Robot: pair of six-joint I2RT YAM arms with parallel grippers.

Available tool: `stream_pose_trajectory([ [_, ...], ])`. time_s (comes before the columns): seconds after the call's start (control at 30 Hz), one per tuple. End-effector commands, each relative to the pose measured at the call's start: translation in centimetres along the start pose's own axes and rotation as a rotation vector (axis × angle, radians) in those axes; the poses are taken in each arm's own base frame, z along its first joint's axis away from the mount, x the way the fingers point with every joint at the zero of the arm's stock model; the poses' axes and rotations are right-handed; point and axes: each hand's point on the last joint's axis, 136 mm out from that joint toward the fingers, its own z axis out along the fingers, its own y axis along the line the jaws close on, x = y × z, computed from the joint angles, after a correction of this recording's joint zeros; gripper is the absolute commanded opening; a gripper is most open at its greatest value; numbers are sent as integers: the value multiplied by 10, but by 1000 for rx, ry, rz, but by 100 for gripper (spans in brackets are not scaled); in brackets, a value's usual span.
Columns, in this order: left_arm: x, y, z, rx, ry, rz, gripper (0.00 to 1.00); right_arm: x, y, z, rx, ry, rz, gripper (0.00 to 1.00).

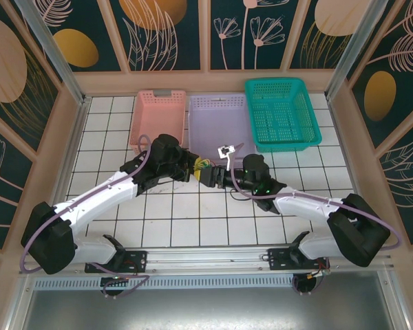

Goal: Untangle the cables

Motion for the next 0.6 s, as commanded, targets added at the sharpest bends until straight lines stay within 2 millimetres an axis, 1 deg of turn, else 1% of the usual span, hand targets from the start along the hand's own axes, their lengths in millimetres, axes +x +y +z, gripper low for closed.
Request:
stream_pose_trajectory([
  [0.0, 7, -29, -6, 94, 9, -27, 0, -10, 22, 3, -68, -53, -28, 56],
  [0.07, 4, -29, -7, 100, -4, -34, 0, -10, 21, 3, -58, -50, -28, 55],
  [0.23, 2, -33, -6, 105, -19, -27, 0, 3, 12, -6, -8, -46, -28, 65],
  [0.33, 2, -34, -6, 109, -22, -35, 0, 1, 10, -18, 17, -103, -31, 70],
  [0.43, 1, -34, -7, 110, -24, -49, 0, -3, 8, -26, 32, -162, -34, 72],
  [0.57, 1, -34, -5, 109, -22, -72, 0, -2, 10, -21, 19, -176, -50, 72],
])
